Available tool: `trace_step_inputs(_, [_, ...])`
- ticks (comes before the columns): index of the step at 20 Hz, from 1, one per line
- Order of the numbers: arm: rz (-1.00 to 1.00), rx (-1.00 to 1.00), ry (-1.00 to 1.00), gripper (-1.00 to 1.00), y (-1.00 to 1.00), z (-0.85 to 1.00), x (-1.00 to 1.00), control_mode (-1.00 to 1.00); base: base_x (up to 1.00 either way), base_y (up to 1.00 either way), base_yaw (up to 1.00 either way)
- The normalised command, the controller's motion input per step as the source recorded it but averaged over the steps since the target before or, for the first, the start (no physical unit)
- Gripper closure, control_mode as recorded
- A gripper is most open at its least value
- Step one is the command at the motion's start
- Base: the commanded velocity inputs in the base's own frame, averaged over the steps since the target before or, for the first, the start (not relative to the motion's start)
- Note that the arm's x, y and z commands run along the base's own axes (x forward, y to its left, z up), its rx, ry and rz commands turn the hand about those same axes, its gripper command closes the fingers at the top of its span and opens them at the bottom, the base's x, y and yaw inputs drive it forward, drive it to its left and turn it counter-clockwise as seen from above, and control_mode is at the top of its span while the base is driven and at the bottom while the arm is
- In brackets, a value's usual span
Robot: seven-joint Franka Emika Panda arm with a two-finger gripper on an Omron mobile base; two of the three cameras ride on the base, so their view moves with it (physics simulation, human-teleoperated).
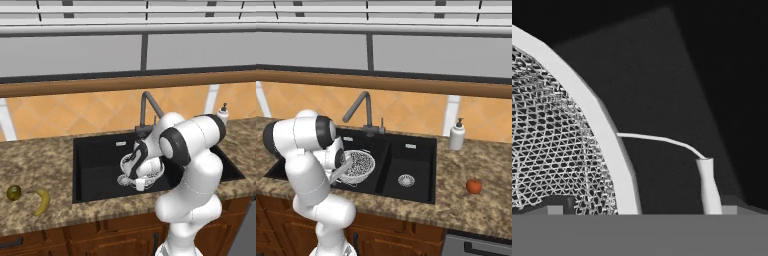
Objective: Put the colander in the sink, put the banana, kiwi, orange in the colander, and turn on the sink faucet and pour water over the colander.
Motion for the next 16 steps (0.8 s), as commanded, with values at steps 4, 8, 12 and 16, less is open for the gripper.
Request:
trace_step_inputs(4, [-0.05, 0.00, 0.03, 1.00, -0.32, -0.03, 0.15, -1.00, 0.00, 0.00, 0.00])
trace_step_inputs(8, [0.00, 0.00, 0.00, 1.00, -0.20, 0.00, 0.01, -1.00, 0.00, 0.00, 0.00])
trace_step_inputs(12, [0.09, 0.00, 0.00, 1.00, 0.00, 0.00, 0.00, -1.00, 0.00, 0.00, 0.00])
trace_step_inputs(16, [0.00, 0.00, 0.00, 1.00, 0.00, 0.00, 0.00, -1.00, 0.00, 0.00, 0.00])
